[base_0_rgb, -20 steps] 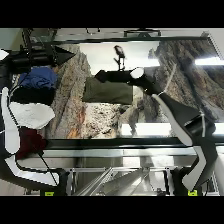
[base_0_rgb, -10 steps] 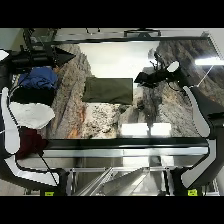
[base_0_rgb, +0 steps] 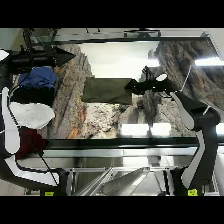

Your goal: Fold the shirts.

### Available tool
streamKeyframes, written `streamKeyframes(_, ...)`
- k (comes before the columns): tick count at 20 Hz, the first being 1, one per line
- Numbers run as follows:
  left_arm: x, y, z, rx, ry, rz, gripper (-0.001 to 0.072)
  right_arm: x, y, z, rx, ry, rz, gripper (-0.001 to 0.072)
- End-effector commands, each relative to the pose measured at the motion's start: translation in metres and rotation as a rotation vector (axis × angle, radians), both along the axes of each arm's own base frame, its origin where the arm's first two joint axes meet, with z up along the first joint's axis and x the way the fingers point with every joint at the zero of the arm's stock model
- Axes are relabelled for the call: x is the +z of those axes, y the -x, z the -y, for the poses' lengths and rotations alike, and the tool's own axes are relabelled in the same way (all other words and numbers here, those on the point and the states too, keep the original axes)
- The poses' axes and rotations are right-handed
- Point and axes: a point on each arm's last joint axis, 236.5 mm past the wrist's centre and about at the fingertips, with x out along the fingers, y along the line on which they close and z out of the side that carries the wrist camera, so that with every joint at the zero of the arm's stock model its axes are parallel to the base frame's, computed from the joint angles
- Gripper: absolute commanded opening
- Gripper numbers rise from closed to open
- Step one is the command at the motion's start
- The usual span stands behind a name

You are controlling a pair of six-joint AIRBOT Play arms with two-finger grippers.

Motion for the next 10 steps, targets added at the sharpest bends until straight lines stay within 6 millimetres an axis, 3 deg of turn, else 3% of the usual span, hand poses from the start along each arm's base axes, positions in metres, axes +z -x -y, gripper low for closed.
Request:
streamKeyframes(1, 0.0, 0.001, 0.0, -0.005, -0.001, 0.004, 0.0006, 0.029, -0.01, -0.027, -0.009, -0.161, 0.066, 0.0085)
streamKeyframes(2, 0.0, 0.002, 0.001, -0.009, -0.002, 0.003, 0.0006, 0.039, -0.012, -0.026, -0.013, -0.171, 0.08, 0.0028)
streamKeyframes(4, 0.0, 0.002, 0.0, -0.01, -0.002, 0.002, 0.0006, 0.072, -0.02, -0.011, -0.027, -0.165, 0.145, 0.0027)
streamKeyframes(6, 0.0, 0.003, 0.001, -0.013, -0.002, 0.002, 0.0006, 0.12, -0.029, 0.017, -0.052, -0.162, 0.228, 0.0026)
streamKeyframes(8, 0.0, 0.004, 0.001, -0.017, -0.003, 0.0, 0.0006, 0.168, -0.037, 0.067, -0.112, -0.136, 0.296, 0.0026)
streamKeyframes(10, 0.0, 0.004, 0.001, -0.017, -0.002, 0.0, 0.0006, 0.201, -0.041, 0.135, -0.208, -0.078, 0.337, 0.0025)
